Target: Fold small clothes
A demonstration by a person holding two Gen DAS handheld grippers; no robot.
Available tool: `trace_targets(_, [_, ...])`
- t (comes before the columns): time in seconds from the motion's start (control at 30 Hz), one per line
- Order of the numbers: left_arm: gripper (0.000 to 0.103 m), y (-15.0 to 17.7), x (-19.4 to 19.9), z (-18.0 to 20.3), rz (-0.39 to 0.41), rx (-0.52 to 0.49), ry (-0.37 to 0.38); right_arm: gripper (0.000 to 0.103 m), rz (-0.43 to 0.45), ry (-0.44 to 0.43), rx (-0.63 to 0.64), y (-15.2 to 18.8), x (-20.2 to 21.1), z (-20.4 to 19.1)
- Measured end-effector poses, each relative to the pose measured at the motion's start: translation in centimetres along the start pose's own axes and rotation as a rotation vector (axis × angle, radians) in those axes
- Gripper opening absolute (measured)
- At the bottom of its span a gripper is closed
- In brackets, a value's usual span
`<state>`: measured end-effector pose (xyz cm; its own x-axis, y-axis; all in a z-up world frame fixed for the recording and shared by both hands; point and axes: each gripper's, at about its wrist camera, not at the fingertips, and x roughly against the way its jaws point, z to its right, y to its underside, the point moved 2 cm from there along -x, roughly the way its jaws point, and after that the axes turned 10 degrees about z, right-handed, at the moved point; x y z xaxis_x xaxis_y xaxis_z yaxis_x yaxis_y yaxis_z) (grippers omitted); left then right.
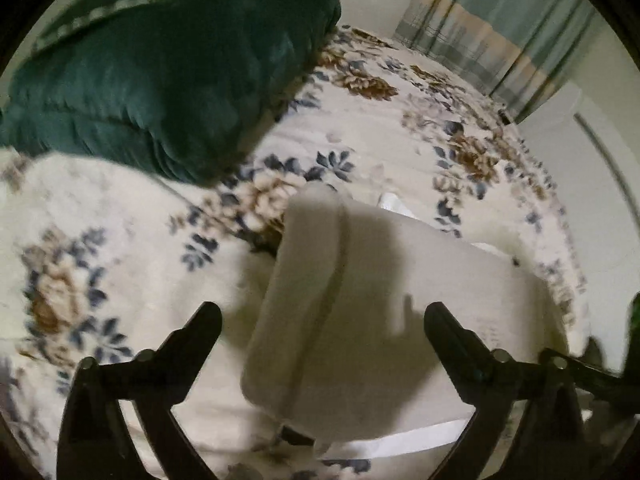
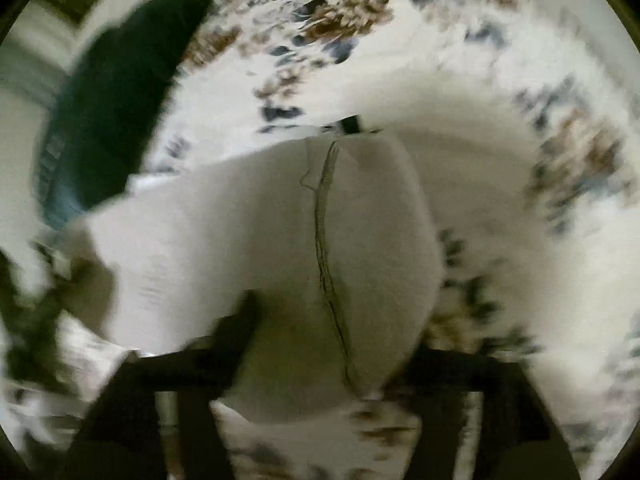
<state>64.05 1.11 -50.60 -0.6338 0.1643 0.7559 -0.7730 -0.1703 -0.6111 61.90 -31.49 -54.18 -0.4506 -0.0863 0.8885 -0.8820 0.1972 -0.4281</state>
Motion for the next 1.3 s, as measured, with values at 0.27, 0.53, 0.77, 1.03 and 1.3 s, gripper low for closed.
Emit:
trace_targets(0.27, [0.103,1.2,2.4,4.0,0.008,-0.156,-0.127,0.103,0.102,0.268,0.106,1.4,4.5,-2.7])
trace_targets(0.53, [0.103,0.6,11.3,7.9,0.062,-0.192,-0.12,0.103,0.191,0.317,0.078,2.3,15.1,-3.3])
trace_targets(0.77, [0.103,0.4,22.2,11.0,0.127,-0.203,-0.118,0.103,0.306,0.313,0.103,4.6,28.6,-5.2])
trace_targets(1.03, [0.103,1.7,35.7,13.8,0.194,-0.215,-0.091,0.103,0.426,0.285,0.114,8.9,44.5,-7.2])
trace_targets(1.3, [0.103,2.5,45.9,15.2,0.253,-0.196,-0.071,0.103,0.524,0.26,0.139,12.9,57.5,-8.7])
